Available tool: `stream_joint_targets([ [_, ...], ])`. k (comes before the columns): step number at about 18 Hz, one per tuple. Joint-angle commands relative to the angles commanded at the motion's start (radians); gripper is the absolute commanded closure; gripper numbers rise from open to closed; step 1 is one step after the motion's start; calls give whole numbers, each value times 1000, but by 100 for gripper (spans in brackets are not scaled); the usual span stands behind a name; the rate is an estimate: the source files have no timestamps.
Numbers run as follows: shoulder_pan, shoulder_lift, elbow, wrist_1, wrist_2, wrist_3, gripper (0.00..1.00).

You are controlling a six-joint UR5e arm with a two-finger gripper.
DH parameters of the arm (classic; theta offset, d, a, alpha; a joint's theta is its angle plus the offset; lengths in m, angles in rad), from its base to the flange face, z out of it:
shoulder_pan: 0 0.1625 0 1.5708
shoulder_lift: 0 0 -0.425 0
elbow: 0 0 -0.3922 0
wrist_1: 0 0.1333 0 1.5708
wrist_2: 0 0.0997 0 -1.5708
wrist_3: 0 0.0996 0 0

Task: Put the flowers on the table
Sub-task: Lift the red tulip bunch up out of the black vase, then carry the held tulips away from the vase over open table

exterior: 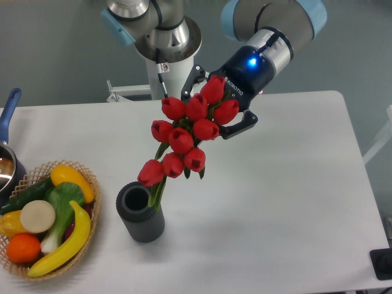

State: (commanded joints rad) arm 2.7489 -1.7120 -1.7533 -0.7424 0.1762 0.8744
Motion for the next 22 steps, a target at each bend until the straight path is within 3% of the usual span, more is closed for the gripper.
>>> stream_joint_targets([
  [10, -2, 8, 25, 2, 218, 6, 51],
  [16, 3, 8, 12, 0, 524, 15, 51],
  [22, 3, 0, 11, -3, 707, 35, 51],
])
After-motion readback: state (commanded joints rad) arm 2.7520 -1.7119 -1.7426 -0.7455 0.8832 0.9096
